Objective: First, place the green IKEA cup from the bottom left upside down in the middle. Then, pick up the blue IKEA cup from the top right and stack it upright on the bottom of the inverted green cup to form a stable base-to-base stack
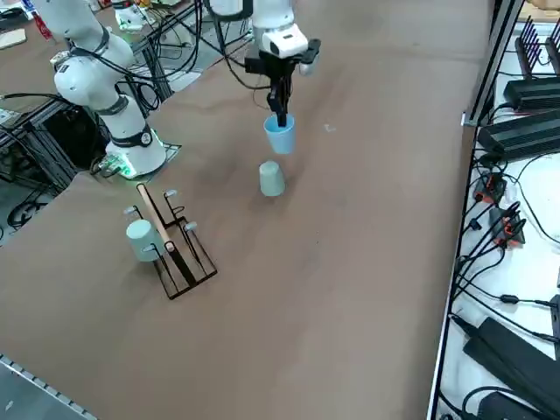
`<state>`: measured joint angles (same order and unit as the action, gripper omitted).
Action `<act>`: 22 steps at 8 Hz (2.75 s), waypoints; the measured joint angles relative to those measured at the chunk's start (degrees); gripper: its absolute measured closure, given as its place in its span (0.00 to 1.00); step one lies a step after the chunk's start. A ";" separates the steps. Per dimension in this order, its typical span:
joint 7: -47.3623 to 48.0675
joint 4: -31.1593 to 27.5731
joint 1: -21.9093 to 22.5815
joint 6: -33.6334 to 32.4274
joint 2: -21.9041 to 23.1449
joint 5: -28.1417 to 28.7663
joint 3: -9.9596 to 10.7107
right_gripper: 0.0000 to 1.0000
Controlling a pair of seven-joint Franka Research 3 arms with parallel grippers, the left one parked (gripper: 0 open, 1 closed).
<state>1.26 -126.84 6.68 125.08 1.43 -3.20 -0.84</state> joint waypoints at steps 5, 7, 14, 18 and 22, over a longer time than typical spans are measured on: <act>0.45 -4.64 -1.68 2.06 -0.09 -0.03 -1.65 0.97; 0.69 -5.05 -1.78 2.16 -0.25 -0.03 -2.12 0.97; 0.72 -5.30 -1.92 2.56 -1.59 -0.03 -2.20 0.97; 0.72 -5.30 -1.99 2.80 -1.87 -0.05 -2.20 0.97; 0.73 -5.30 -2.05 2.83 -2.13 -0.60 -2.21 0.95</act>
<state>1.99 -132.14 4.63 127.91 -0.70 -3.80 -3.05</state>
